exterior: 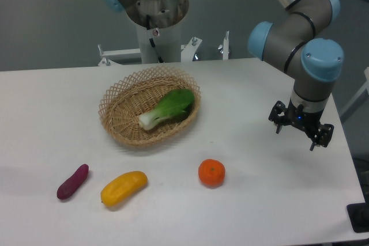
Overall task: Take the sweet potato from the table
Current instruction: 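Move the open gripper across the table to above the purple sweet potato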
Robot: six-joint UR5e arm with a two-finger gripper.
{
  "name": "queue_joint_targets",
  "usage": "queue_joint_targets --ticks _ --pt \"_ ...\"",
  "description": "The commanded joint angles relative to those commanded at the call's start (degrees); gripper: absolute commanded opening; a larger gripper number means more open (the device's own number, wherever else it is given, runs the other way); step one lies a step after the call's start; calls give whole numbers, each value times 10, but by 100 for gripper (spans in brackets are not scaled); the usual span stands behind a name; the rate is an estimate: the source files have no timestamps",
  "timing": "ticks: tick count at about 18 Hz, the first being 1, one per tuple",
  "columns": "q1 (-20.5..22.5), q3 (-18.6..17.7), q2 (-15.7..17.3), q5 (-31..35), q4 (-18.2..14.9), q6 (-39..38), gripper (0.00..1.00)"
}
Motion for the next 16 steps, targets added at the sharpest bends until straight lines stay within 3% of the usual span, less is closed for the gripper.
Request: queue_joint_targets --ticks 10,16 --pt "-9 -4 1 -4 -5 -7 100" --pt "-57 -11 7 -7 0 -74 100"
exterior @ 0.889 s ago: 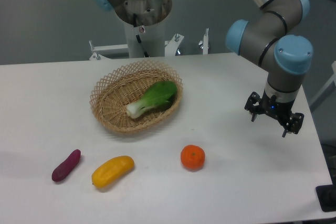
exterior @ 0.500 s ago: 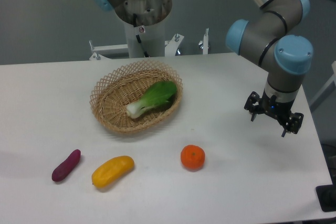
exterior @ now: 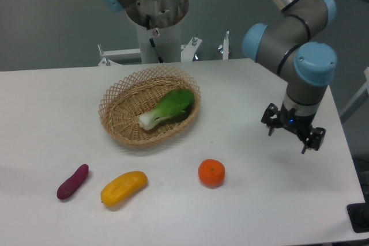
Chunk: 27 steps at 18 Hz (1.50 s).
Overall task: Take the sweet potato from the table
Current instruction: 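Move the open gripper across the table to above the purple sweet potato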
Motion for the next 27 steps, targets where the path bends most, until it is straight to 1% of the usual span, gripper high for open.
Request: queue_joint_targets --ticks 2,6,13,15,22,27 --pt "-19 -2 3 -1 2 -39 100" --pt "-74 -10 6 1 2 -99 100" --pt "-162 -20 4 -2 4 -250 100" --pt "-185 -20 2 -3 9 -282 100" --pt "-272 -19 -17 -3 12 -302 100" --pt "-341 -12 -21 -3 12 -314 100"
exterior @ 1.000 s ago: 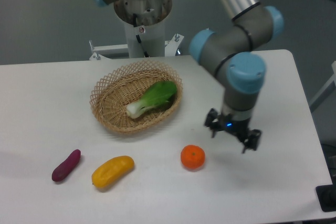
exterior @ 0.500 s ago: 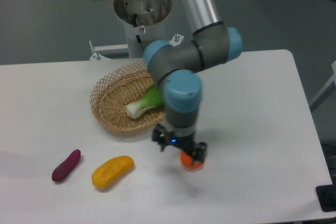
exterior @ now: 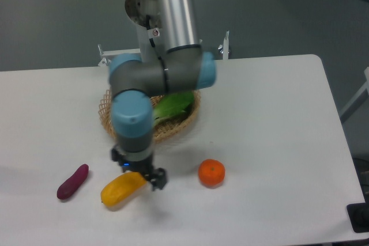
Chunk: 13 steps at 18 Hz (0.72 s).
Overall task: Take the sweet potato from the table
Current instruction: 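Move the open gripper across the table to above the purple sweet potato, then lower the gripper around the purple sweet potato and close on it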
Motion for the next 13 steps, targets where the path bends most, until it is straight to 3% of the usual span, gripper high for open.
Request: queue_joint_targets --ticks 6,13 --pt "-67 33 -39 0 -1 -25 100" --pt "-92 64 -88 4 0 -62 100"
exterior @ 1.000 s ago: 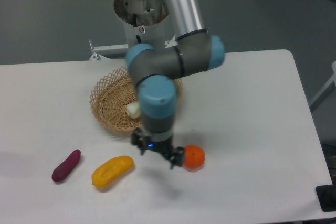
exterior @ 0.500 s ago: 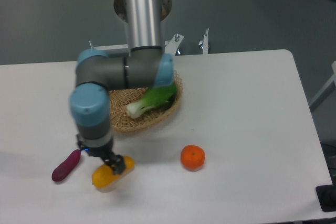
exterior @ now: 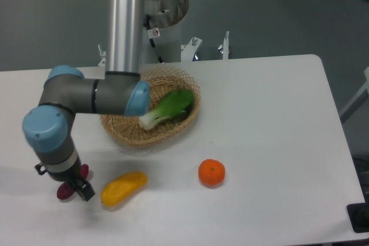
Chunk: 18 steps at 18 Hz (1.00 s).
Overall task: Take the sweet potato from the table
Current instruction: 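Lower the gripper around the purple sweet potato and close on it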
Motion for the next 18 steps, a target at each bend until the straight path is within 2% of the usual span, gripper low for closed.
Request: queue_joint_targets --ticks 11,12,15,17,18 --pt "-16 0 -23 1 1 -53 100" --pt "-16 1 -25 1 1 -51 95" --pt "-16 1 -25 -1 -1 -55 38" --pt "-16 1 -21 -2 -1 -55 9" --pt "-16 2 -18 -2 -1 -55 1"
